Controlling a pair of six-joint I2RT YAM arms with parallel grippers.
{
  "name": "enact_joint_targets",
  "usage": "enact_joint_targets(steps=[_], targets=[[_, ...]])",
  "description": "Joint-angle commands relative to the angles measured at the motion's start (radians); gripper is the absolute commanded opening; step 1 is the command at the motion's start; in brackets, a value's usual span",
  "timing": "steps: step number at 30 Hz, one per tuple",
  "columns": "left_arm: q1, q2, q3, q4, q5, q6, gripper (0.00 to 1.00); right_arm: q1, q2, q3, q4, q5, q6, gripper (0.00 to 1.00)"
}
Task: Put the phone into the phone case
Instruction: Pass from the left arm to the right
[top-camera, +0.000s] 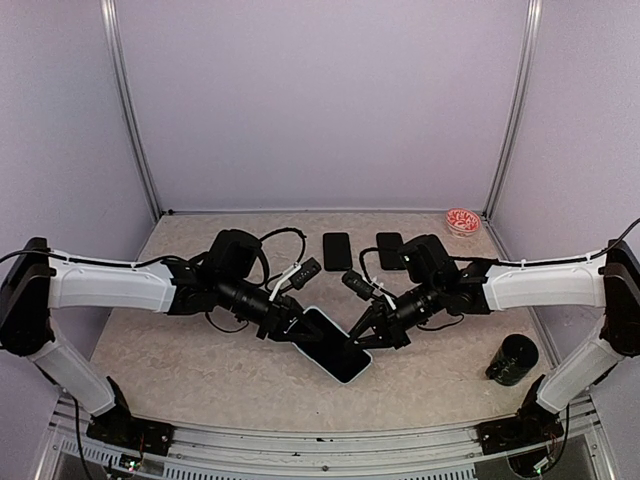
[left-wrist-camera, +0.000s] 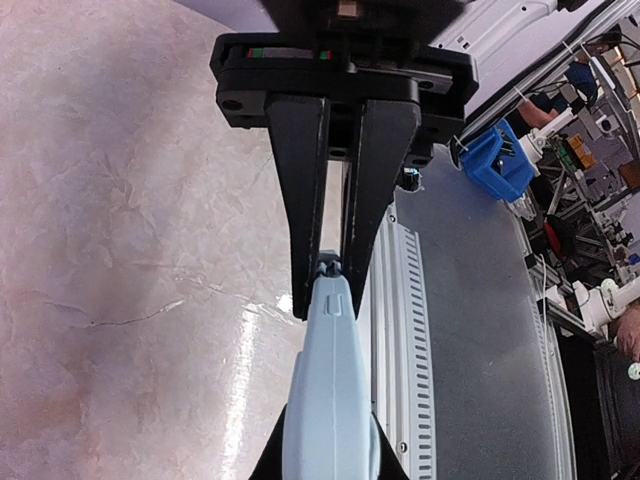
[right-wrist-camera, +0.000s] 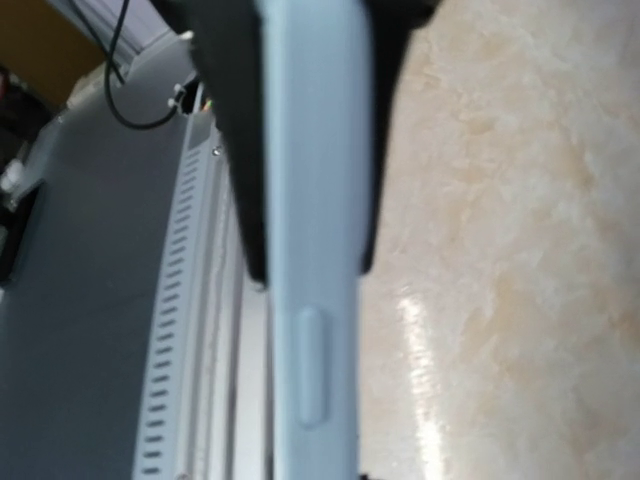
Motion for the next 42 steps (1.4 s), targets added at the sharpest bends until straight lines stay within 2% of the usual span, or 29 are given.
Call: enact_joint_targets(steps=[1, 7, 9, 11, 13, 15, 23, 27, 30, 37, 42], targets=[[0.007, -0.055, -0.005, 0.068, -0.008, 0.001, 0.00, 0.010, 0.019, 0.025, -0.019, -0.042, -0.006, 0.00], [0.021, -0.088, -0.037, 0.111, -0.048, -0.025, 0.00, 0.013, 0.028, 0.022, -0.004, -0.117, 0.001, 0.00], [0.026, -0.098, -0.052, 0.141, -0.062, -0.050, 0.16, 0.012, 0.017, 0.017, 0.014, -0.126, 0.007, 0.00], [0.031, -0.104, -0.070, 0.177, -0.066, -0.071, 0.38, 0.012, -0.007, 0.007, 0.047, -0.111, 0.024, 0.00], [0.035, -0.108, -0.089, 0.219, -0.066, -0.092, 0.47, 0.013, -0.032, -0.003, 0.088, -0.089, 0.046, 0.00], [0.039, -0.112, -0.111, 0.263, -0.072, -0.118, 0.61, 0.012, -0.056, -0.013, 0.135, -0.057, 0.074, 0.00], [0.083, -0.182, -0.210, 0.432, -0.173, -0.248, 0.81, 0.010, -0.123, -0.025, 0.244, 0.096, 0.171, 0.00], [0.092, -0.259, -0.280, 0.537, -0.217, -0.302, 0.94, 0.008, -0.139, -0.038, 0.303, 0.150, 0.208, 0.00], [0.088, -0.290, -0.301, 0.578, -0.219, -0.325, 0.97, 0.008, -0.136, -0.049, 0.366, 0.156, 0.248, 0.00], [0.043, -0.227, -0.295, 0.634, -0.217, -0.341, 0.99, 0.007, -0.149, -0.112, 0.585, 0.190, 0.395, 0.00], [0.029, -0.163, -0.280, 0.686, -0.204, -0.362, 0.94, 0.010, -0.142, -0.171, 0.760, 0.232, 0.520, 0.00]])
